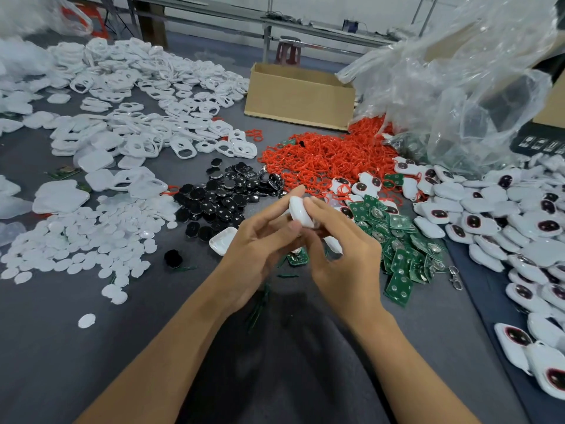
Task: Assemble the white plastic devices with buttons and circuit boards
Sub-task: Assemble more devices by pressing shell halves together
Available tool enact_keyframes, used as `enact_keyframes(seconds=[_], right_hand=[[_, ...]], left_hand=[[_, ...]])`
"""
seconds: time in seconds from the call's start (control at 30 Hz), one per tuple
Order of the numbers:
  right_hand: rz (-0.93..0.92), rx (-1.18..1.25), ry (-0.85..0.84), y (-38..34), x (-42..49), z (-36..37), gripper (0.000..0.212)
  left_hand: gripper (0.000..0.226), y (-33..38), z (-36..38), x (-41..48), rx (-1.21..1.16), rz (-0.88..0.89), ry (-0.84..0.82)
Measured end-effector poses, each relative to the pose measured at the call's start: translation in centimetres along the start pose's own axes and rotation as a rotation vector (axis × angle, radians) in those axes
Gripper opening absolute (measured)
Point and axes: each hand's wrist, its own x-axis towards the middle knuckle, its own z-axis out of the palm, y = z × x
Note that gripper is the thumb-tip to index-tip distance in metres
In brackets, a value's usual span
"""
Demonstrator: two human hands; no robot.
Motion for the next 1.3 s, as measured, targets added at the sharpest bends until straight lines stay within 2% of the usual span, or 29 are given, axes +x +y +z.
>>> enact_keyframes(seconds=[0.1,0.37,0.53,0.6,0.7,0.77,1.07,1.2,1.3], right_hand=[[-0.027,-0.032,0.014,0.1,-0.1,0.0,0.032],[-0.029,-0.017,0.010,0.3,-0.2,0.0,0.034],[-0.036,0.070,0.020,0.1,0.0,-0.1,0.024],[0.088,0.179,0.019,-0.3,0.1,-0.2,0.024],[0.429,0.479,-0.018,-0.8,0.6,-0.4,0.036],[0.554,0.634,-0.038,-0.6,1.0,-0.6,0.038],[0.721,0.901,-0.058,0.1,1.0,-0.8,0.010],[0.769,0.929,-0.087,0.7,1.0,-0.9,0.021],[0.780,0.934,-0.118,1.0,1.2,-1.1,0.020]], left_hand=[[0.043,0.2,-0.1,0.1,-0.093,-0.014,0.004],[0.035,0.4,-0.2,0.1,-0.119,-0.012,0.038],[0.029,0.2,-0.5,0.3,-0.099,-0.009,0.161],[0.027,0.3,-0.6,0.3,-0.110,-0.005,0.179],[0.028,0.4,-0.6,0.3,-0.116,0.001,0.162],[0.029,0.3,-0.6,0.3,-0.106,0.005,0.164],[0.031,0.4,-0.7,0.2,-0.086,-0.012,0.161],[0.030,0.6,-0.7,0.2,-0.070,-0.031,0.154],[0.029,0.5,-0.8,0.2,-0.037,-0.030,0.150]])
